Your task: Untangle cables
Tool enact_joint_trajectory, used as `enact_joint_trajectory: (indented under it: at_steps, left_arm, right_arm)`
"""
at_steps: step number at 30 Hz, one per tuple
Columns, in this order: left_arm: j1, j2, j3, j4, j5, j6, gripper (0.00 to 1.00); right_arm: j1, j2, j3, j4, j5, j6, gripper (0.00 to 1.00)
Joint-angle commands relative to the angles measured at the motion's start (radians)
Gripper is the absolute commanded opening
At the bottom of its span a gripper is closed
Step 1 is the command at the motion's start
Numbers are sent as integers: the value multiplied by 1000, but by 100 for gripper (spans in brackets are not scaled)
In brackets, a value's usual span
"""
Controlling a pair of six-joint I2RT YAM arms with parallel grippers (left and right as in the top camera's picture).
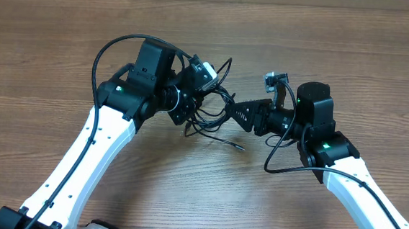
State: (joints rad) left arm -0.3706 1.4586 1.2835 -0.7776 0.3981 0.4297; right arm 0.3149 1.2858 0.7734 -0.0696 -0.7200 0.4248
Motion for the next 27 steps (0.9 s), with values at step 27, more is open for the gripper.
enact_joint_trajectory:
  at_steps: [27]
  left_arm:
    - [6,-13,8,42,-165,-103,4]
  right_arm:
    - [-3,-6,6,93,217,67,63]
